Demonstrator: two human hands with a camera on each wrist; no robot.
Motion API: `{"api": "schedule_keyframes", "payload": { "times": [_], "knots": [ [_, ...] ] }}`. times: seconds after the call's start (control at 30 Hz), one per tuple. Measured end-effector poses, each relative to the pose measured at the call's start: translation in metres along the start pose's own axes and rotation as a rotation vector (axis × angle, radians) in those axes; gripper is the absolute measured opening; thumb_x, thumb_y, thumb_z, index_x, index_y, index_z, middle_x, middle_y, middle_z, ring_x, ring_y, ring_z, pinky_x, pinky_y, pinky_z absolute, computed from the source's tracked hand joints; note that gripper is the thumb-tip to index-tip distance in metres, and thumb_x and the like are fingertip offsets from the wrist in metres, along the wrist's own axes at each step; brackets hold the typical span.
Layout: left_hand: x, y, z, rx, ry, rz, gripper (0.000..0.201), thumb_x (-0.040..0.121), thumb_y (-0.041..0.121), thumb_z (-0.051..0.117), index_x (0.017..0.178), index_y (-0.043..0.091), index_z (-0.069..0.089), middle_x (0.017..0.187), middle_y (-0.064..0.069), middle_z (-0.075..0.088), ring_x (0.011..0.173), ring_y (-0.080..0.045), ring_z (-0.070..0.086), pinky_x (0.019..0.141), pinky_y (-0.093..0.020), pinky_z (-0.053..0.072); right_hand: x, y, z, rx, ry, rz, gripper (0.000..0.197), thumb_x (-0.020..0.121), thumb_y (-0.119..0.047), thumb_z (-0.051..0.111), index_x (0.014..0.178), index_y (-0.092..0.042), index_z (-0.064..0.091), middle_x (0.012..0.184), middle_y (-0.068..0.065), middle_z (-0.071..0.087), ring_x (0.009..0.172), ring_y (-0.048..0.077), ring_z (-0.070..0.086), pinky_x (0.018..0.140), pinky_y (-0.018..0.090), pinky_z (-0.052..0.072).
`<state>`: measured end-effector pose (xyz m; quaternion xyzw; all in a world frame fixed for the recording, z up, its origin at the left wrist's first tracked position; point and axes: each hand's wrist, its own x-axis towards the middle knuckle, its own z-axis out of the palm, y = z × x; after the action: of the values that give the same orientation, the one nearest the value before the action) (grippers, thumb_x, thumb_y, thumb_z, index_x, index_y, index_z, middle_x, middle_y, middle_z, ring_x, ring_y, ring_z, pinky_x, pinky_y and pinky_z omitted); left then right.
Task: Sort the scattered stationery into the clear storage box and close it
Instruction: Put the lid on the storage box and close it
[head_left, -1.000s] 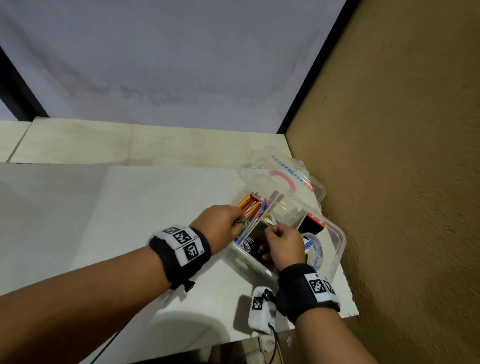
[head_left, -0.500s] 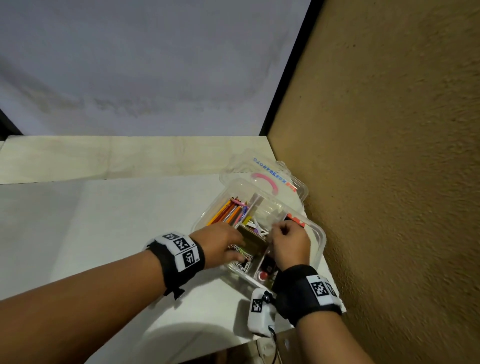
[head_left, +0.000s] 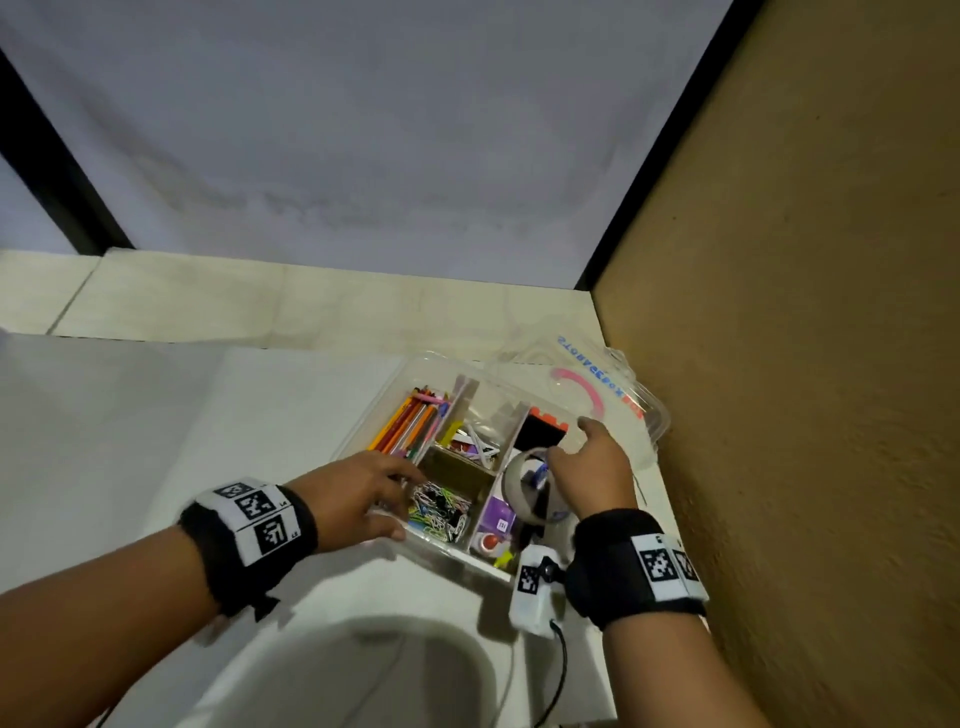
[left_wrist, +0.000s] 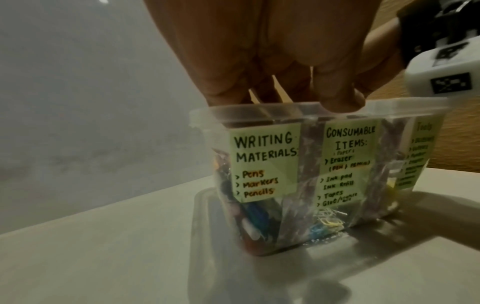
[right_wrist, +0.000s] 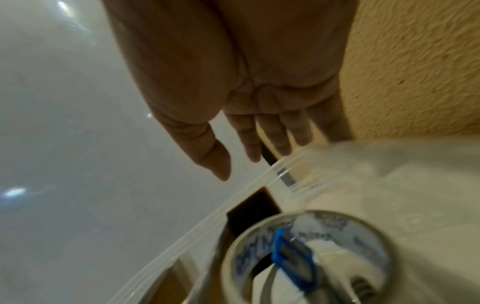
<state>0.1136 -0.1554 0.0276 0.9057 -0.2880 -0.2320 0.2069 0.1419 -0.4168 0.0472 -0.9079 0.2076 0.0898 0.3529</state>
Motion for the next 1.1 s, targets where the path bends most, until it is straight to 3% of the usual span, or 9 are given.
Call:
{"api": "schedule_keyframes", "payload": {
  "times": [0.1, 0.2, 0.33, 0.5, 0.6, 0.7, 0.83, 1.0, 1.1],
  "knots": [
    [-0.021, -0.023, -0.006, -0.047, 0.05, -0.091, 0.026, 0.085, 0.041, 0.062, 0.103, 0.024, 0.072, 0.141, 0.016, 0.041, 0.114, 0.008, 0.037, 0.086, 0.001, 0.027, 0.012, -0.009, 0.01, 0.159, -0.015, -0.078, 0.045, 0.086, -0.015, 0.061, 0.13, -0.01, 0.053, 0.132, 0.009, 0.056, 0.121, 0.024, 0.052, 0.094, 0.023, 0.038],
    [-0.04, -0.039, -0.007, -0.086, 0.097, -0.178, 0.023, 0.083, 0.038, 0.066, 0.096, 0.021, 0.074, 0.138, 0.015, 0.044, 0.11, 0.007, 0.043, 0.078, 0.006, 0.027, 0.033, 0.001, 0.022, 0.432, 0.033, 0.036, 0.032, 0.087, -0.012, 0.06, 0.119, -0.011, 0.057, 0.129, 0.013, 0.057, 0.109, 0.028, 0.058, 0.092, 0.041, 0.052],
    [-0.052, -0.049, -0.008, -0.123, 0.129, -0.271, 0.02, 0.082, 0.034, 0.068, 0.095, 0.02, 0.075, 0.135, 0.014, 0.044, 0.113, -0.002, 0.05, 0.078, 0.004, 0.029, 0.055, 0.029, 0.041, 0.05, -0.037, 0.103, 0.048, 0.09, -0.01, 0.054, 0.136, -0.006, 0.045, 0.138, 0.015, 0.049, 0.124, 0.032, 0.048, 0.103, 0.033, 0.038],
    [-0.052, -0.05, -0.008, -0.144, 0.134, -0.305, 0.018, 0.082, 0.034, 0.069, 0.093, 0.021, 0.074, 0.134, 0.015, 0.045, 0.111, -0.003, 0.051, 0.078, 0.001, 0.031, 0.061, 0.06, 0.07, -0.566, -0.144, 0.041, 0.053, 0.082, -0.017, 0.05, 0.133, -0.009, 0.036, 0.138, 0.012, 0.041, 0.126, 0.031, 0.04, 0.106, 0.043, 0.037],
    [-0.052, -0.048, -0.007, -0.162, 0.126, -0.327, 0.005, 0.082, 0.035, 0.068, 0.083, 0.031, 0.07, 0.135, 0.016, 0.044, 0.112, -0.002, 0.049, 0.078, 0.002, 0.029, 0.055, 0.054, 0.071, -0.648, -0.121, 0.098, 0.046, 0.085, -0.013, 0.046, 0.13, -0.013, 0.04, 0.133, 0.011, 0.043, 0.125, 0.031, 0.04, 0.103, 0.047, 0.033],
    [-0.051, -0.048, -0.008, -0.182, 0.117, -0.322, 0.023, 0.082, 0.036, 0.068, 0.069, 0.046, 0.052, 0.135, 0.017, 0.044, 0.11, 0.0, 0.049, 0.077, 0.002, 0.029, 0.056, 0.055, 0.075, -0.703, -0.146, 0.049, 0.038, 0.089, -0.014, 0.048, 0.127, -0.01, 0.045, 0.13, 0.01, 0.049, 0.124, 0.028, 0.046, 0.103, 0.043, 0.036],
    [-0.05, -0.046, -0.008, -0.179, 0.117, -0.325, 0.028, 0.083, 0.035, 0.068, 0.066, 0.046, 0.049, 0.134, 0.017, 0.044, 0.108, -0.002, 0.05, 0.077, 0.0, 0.031, 0.054, 0.05, 0.07, -0.734, -0.113, -0.019, 0.034, 0.092, -0.009, 0.039, 0.125, -0.008, 0.049, 0.126, 0.01, 0.051, 0.121, 0.028, 0.049, 0.099, 0.042, 0.042],
    [-0.048, -0.047, -0.011, -0.193, 0.09, -0.325, 0.03, 0.082, 0.033, 0.069, 0.063, 0.044, 0.05, 0.129, 0.018, 0.045, 0.082, 0.01, 0.046, 0.07, -0.003, 0.033, 0.056, 0.025, 0.045, -0.624, 0.099, -0.146, 0.034, 0.09, 0.0, 0.037, 0.122, -0.002, 0.049, 0.123, 0.017, 0.051, 0.116, 0.035, 0.048, 0.09, 0.045, 0.043],
    [-0.047, -0.045, -0.014, -0.181, 0.081, -0.329, 0.03, 0.082, 0.032, 0.07, 0.062, 0.043, 0.05, 0.13, 0.015, 0.047, 0.093, 0.001, 0.052, 0.074, -0.006, 0.036, 0.057, 0.005, 0.024, -0.481, 0.225, -0.223, 0.037, 0.086, 0.005, 0.039, 0.12, 0.001, 0.051, 0.121, 0.022, 0.052, 0.112, 0.039, 0.049, 0.089, 0.045, 0.043]
  ]
}}
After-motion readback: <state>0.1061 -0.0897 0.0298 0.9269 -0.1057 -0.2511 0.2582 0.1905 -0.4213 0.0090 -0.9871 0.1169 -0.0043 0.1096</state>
